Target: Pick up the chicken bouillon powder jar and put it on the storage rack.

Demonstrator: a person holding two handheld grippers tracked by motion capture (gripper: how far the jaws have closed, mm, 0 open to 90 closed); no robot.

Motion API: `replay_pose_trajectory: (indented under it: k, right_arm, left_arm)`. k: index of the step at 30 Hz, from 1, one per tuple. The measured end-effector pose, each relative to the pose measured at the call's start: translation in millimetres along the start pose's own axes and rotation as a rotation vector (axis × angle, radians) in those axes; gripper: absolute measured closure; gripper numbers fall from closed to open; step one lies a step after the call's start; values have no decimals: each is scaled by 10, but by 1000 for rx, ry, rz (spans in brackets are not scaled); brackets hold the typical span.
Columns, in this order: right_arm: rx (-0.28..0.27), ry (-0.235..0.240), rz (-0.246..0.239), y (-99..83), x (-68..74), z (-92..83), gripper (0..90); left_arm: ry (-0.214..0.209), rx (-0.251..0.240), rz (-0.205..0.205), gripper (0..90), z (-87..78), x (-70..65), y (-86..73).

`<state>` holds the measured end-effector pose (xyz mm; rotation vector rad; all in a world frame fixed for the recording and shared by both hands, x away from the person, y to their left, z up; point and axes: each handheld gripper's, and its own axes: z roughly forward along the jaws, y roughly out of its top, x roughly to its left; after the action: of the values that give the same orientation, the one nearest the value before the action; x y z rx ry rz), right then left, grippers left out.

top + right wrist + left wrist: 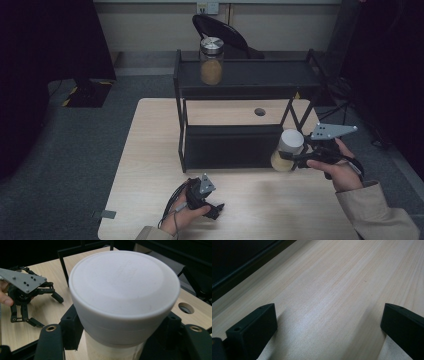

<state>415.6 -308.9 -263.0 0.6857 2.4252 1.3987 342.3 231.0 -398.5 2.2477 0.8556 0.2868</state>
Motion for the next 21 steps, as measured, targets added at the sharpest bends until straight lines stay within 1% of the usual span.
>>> replay_pose_trajectory:
  k: [6,7,9,13,17,21]
  right_arm:
    - [5,2,-4,191,-27,-29,344]
    - [5,2,-4,191,-27,-29,344]
    - [4,5,-12,285,-21,-28,344]
    - [1,20,-14,409,-23,-24,344]
    - [-1,26,-22,535,-5,-1,344]
    - [-8,40,-18,610,-16,28,344]
  left_arm:
    - [0,0,0,1,0,1,0]
    - [0,0,0,2,0,1,0]
    - [0,0,0,1,0,1,0]
    - [0,0,0,2,0,1,0]
    - [0,0,0,1,0,1,0]
    - [0,-1,0,1,1,1,-1]
